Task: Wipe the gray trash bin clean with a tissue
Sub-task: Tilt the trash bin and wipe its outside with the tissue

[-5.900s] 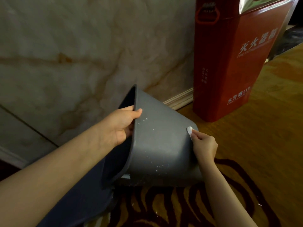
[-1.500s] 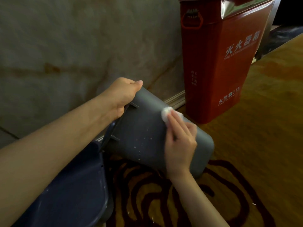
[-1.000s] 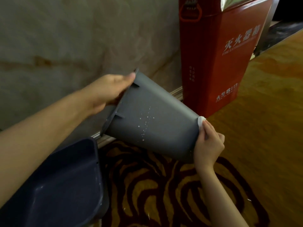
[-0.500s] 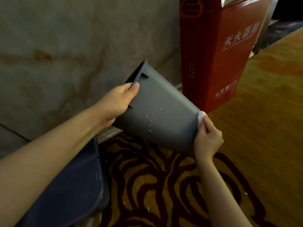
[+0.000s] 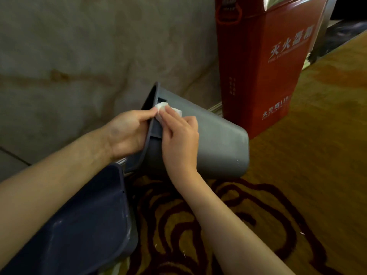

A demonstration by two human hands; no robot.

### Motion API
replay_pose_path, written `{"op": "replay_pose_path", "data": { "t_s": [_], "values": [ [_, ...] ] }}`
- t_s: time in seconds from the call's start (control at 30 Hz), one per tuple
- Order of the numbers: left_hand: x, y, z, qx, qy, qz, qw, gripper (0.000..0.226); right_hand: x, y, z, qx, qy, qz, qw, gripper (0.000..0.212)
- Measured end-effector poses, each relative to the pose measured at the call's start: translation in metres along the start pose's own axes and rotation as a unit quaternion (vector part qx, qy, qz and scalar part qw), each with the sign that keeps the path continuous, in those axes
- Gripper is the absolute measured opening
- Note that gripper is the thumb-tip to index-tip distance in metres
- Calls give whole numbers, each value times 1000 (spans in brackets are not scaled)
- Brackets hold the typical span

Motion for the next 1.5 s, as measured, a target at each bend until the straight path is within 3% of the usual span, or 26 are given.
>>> {"op": "replay_pose_path", "data": {
  "t_s": [0.13,0.3,0.63,0.73,0.83,0.97,1.2,1.37,1.5],
  "values": [
    [0,4,1,-4,15,22,1000,34,-8,30,44,-48,-44,5,998,28],
    [3,8,1,-17,6,78,997,29,-14,85,134,-169,-259,50,950,28],
    [-1,2,1,-37,7,121,992,33,0,73,156,-153,-359,124,912,29],
    [0,0,1,-36,4,127,991,35,-4,65,131,-163,-318,96,929,28],
    [3,-7,2,-62,3,127,990,35,-16,49,73,-97,-175,48,979,30],
    [3,-14,4,-58,-2,144,988,31,-35,25,11,-16,-62,11,998,35],
    [8,-19,8,-43,-2,158,986,34,-20,29,28,-44,-38,9,998,30],
    [11,-20,6,-38,-7,149,988,36,25,34,79,-93,-208,-46,973,26],
    [9,-16,5,-46,-5,145,988,34,31,19,58,-17,-124,-134,983,26]
  ]
}}
Point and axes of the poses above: each hand's wrist, its own x-axis towards the middle knuckle, its own y-axis out of the back of the hand, z = x × y, the point moved 3 cm from there along x, towards the middle knuckle, and after that the axes turned 14 degrees about z, right-handed, at the moved point
